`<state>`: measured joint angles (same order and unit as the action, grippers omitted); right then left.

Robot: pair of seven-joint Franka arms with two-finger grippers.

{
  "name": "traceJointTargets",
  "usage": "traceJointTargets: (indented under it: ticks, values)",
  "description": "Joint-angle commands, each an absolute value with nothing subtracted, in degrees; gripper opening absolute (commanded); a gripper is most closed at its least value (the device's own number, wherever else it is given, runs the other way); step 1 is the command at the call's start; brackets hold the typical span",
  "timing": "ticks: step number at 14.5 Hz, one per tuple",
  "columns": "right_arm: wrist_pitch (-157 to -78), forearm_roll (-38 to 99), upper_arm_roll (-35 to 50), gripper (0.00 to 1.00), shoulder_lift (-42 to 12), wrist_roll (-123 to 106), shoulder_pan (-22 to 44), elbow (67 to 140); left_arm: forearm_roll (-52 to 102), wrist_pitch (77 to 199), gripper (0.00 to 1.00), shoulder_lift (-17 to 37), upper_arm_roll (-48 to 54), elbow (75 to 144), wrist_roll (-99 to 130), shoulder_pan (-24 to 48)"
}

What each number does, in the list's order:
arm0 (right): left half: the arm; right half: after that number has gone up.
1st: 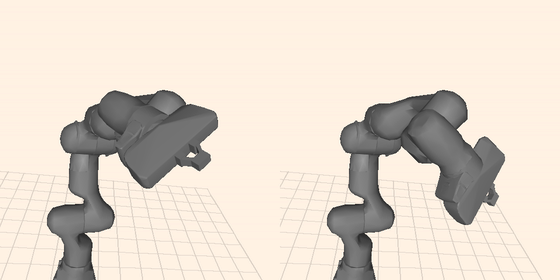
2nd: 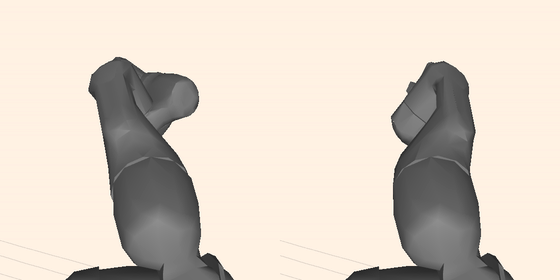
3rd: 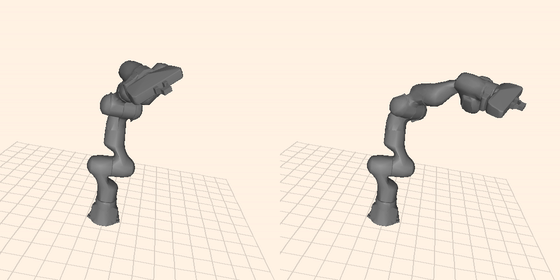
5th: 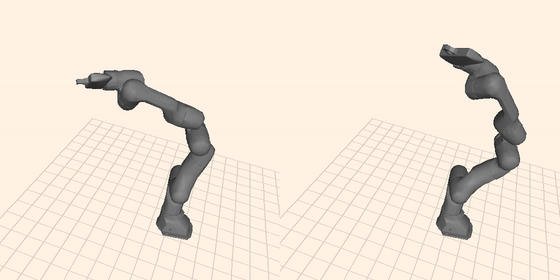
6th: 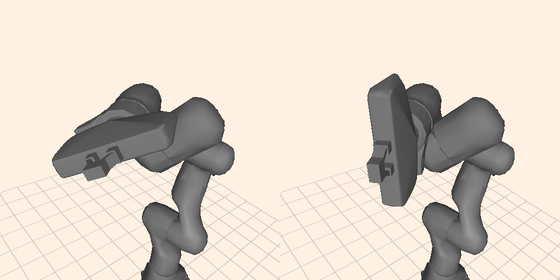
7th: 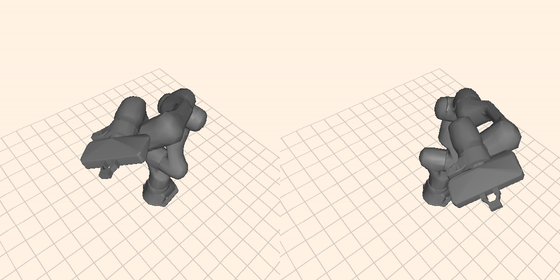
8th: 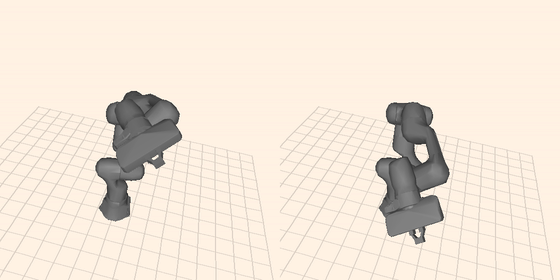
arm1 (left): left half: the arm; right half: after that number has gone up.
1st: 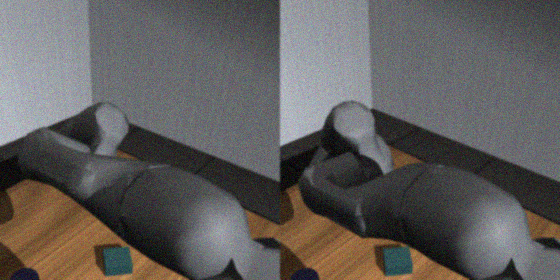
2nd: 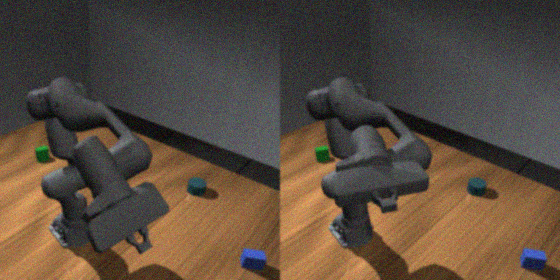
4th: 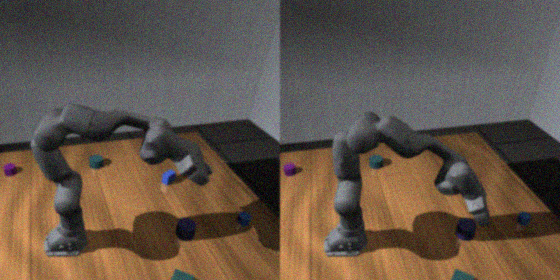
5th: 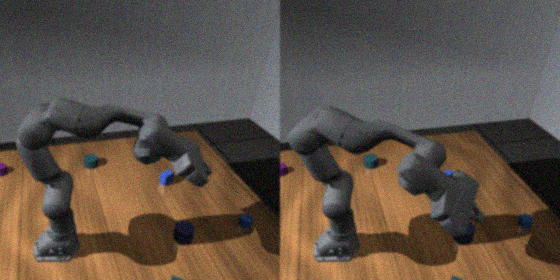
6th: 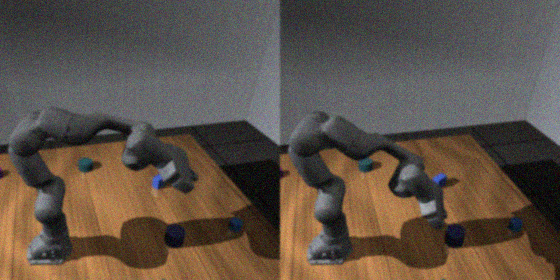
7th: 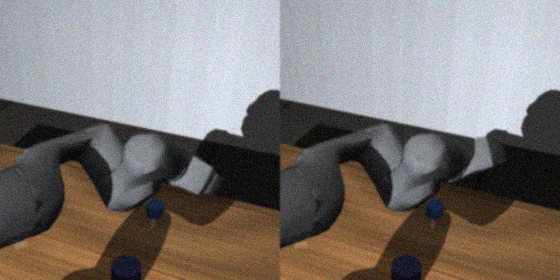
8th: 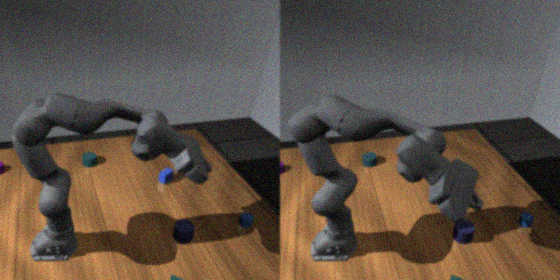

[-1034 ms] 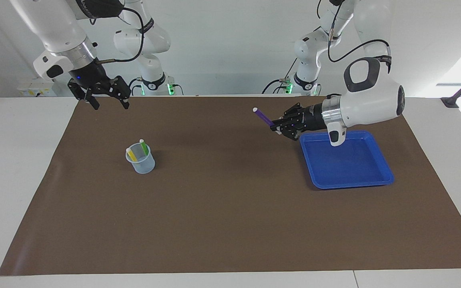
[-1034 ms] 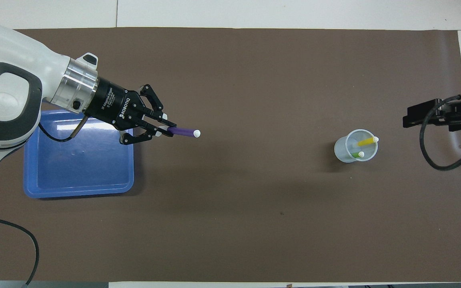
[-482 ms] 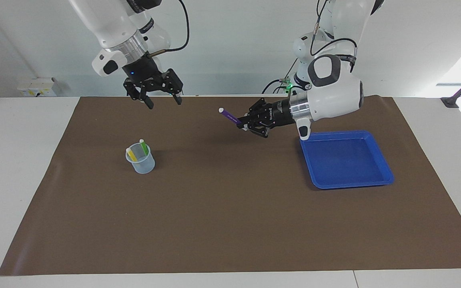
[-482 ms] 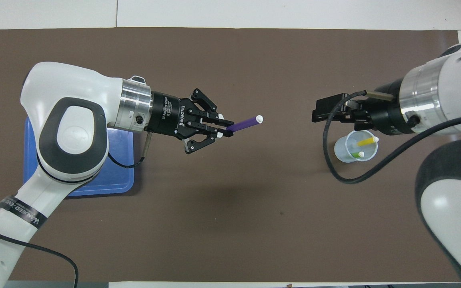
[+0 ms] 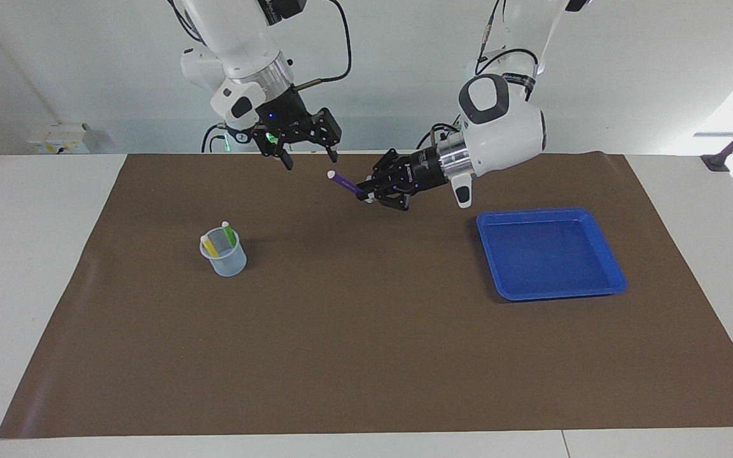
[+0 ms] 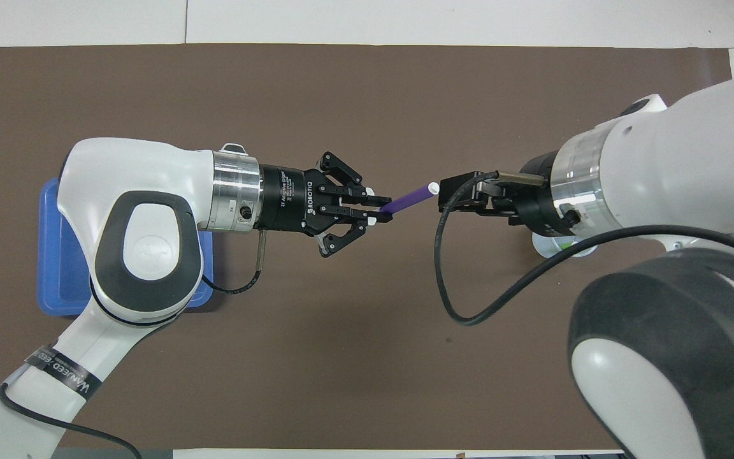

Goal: Transfer and insert pens with both arms
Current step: 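Carry the purple pen toward the right gripper while the right gripper approaches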

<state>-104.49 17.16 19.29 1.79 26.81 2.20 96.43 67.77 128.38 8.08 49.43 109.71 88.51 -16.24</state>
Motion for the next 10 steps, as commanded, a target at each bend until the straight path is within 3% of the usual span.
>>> traceJointTargets:
  ticks: [1,10]
  values:
    - [-107.13,18.46,21.44,1.00,2.55,29.17,1.67,98.53,70.84,129.99,0.00,5.71,48.87,111.71,89.12,-15.73]
    - [-115.13,18.46,22.59,1.00,1.76,29.44,1.67,99.05,76.73,130.43,0.00,3.52,48.96,114.61,84.65,-15.64]
